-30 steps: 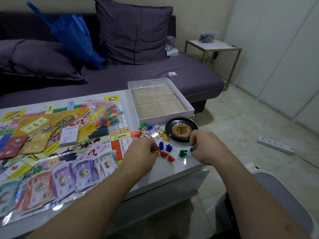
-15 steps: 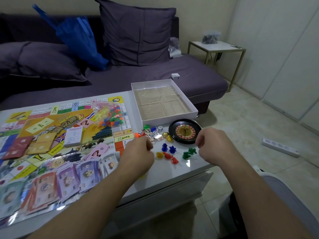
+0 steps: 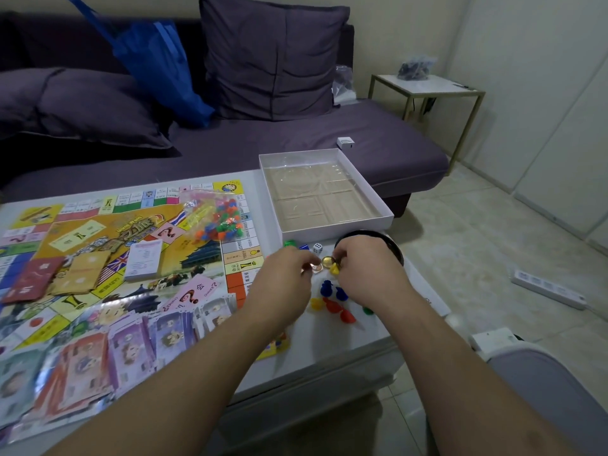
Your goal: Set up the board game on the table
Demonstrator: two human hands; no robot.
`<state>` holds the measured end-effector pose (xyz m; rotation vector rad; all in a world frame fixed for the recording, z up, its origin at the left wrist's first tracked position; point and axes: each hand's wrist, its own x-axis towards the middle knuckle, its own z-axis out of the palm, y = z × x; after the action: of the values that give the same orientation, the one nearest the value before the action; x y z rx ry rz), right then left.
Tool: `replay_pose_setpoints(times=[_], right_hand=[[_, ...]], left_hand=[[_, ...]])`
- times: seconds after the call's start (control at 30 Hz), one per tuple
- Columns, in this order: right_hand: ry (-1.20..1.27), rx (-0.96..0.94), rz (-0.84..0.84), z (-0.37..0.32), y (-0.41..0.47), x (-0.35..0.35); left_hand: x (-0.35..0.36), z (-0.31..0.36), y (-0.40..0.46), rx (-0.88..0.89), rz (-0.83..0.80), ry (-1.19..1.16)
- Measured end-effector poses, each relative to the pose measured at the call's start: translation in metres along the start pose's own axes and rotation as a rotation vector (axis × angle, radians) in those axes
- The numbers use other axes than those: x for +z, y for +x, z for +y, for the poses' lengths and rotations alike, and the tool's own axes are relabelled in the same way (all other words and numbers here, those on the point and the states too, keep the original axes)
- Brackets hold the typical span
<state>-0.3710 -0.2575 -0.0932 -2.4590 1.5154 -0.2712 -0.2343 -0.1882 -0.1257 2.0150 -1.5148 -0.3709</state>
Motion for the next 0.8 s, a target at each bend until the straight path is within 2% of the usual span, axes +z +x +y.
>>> replay_pose_setpoints(times=[0.23,0.37,0.53,0.67,0.8], right_hand=[[0.123,0.046,0.029,0.007,0.004,0.0],[0.102,0.055,-0.003,0.005,0.003,0.0],[0.066,0.04,0.012,0.001,0.002,-0.001],[0.115,0.028,0.037,0.002,0.001,-0.005],[0.206,-0.105,-0.03,-0.004,-0.002,-0.004]], left_hand=[[0.013,0.023,0.037,-0.102,-0.065,0.04],[0.022,0.028,0.044,-0.113,-0.143,0.15],[0.025,0.023,0.048,-0.121,-0.119,0.232],[0.003,0.017,0.047,-0.16,-0.081,0.193],[-0.029,0.007,0.038,-0.247,-0.172,-0.016]])
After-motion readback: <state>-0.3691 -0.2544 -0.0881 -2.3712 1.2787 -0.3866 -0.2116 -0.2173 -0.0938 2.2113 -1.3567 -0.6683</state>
